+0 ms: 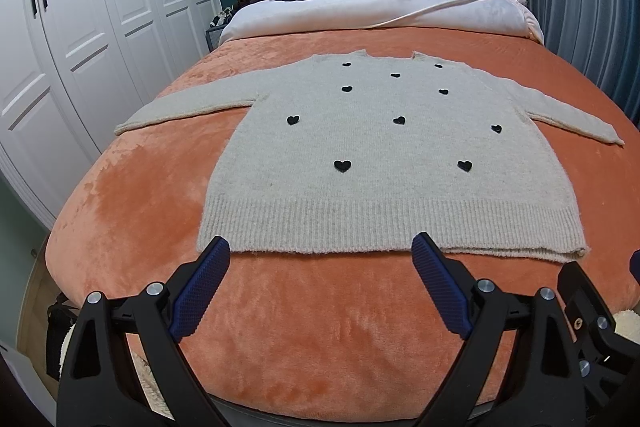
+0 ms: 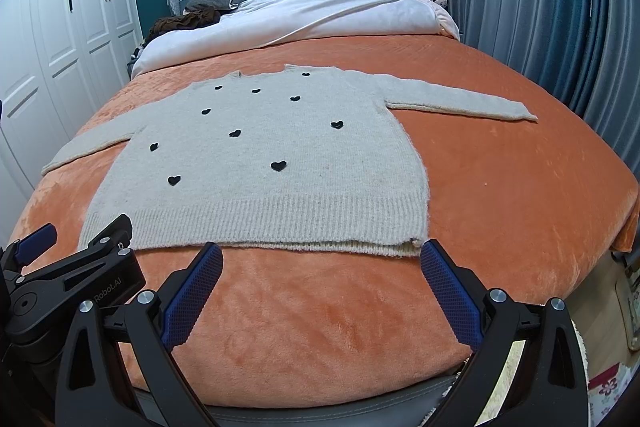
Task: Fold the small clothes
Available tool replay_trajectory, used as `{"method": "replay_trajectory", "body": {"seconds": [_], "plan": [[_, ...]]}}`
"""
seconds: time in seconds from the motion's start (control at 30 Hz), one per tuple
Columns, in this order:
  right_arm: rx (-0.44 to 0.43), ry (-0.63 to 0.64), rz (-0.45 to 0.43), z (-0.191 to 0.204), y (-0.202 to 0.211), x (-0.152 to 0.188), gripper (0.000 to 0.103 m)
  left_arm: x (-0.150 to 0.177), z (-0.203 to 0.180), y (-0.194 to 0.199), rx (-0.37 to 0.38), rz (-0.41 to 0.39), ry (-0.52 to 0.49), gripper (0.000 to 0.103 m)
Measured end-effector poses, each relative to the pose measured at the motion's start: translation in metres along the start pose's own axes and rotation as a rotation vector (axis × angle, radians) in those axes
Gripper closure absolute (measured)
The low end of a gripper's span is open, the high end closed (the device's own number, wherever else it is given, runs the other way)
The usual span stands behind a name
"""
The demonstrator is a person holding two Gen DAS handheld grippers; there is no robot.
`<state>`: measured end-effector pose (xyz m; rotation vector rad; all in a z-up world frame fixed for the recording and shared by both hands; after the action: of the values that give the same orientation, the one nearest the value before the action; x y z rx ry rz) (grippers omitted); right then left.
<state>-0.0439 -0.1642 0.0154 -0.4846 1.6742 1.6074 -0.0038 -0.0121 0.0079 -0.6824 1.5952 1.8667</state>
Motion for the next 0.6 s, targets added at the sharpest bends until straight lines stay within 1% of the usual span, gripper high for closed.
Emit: {"method": "replay_trajectory", "body": {"seconds": [0.6], "plan": [[0.000, -0.001, 0.001, 0.0006, 0.0005, 0.0006, 0.005, 0.0000, 0.0010, 0.0003, -0.001, -0.002, -0.001, 0.013]]}}
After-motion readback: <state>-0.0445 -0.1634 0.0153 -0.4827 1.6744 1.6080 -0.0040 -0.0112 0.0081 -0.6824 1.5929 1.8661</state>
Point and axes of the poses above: each gripper's, at about its wrist camera, not at the fingertips, and y roughly against the way its jaws point, z to its left, x to its underside, the point moved 1 cm from there along -y, roughly the way its jaws point, and after that the axes turned 4 degrees about -x, right-handed, at the moved point
